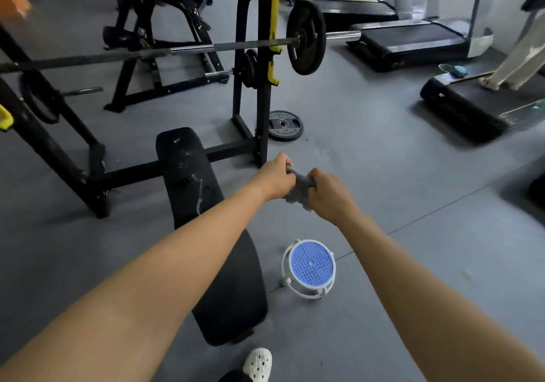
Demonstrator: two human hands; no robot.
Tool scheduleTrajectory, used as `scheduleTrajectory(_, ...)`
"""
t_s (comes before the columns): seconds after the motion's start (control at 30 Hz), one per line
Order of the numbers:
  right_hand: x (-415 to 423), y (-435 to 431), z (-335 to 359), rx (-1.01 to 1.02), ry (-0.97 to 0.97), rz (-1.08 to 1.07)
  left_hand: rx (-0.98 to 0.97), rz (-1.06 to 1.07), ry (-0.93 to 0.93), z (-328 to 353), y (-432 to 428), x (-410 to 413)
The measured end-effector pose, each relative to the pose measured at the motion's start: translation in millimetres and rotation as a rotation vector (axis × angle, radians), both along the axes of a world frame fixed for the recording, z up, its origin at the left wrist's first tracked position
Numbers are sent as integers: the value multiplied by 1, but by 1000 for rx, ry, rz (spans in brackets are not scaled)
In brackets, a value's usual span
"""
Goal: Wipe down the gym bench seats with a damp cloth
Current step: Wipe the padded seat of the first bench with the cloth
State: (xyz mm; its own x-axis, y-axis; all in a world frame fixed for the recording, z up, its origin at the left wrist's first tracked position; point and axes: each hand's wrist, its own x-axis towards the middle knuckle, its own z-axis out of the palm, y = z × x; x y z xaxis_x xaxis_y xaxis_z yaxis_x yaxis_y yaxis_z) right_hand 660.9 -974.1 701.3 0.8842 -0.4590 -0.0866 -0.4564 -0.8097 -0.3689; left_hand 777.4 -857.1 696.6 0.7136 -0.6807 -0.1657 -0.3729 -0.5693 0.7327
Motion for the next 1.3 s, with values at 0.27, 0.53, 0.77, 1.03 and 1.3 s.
scheduleTrajectory(0.27, 105, -56, -10, 228, -54, 102, -68, 236, 29, -14, -43, 77)
scheduleTrajectory(0.53, 199, -90, -49, 364, -18, 378, -134, 595, 9, -53, -48, 121)
scheduleTrajectory(0.77, 275, -64, -70, 270, 26, 633, -138, 838, 4, -80, -19, 158)
scheduleTrajectory(1.03, 352, -34, -109, 227, 135, 652, -137, 909, 73, -126, 4, 226)
scheduleTrajectory(1.3, 420, -10, -191, 233, 213, 638, 32, 1114, 124, -221, 28, 262)
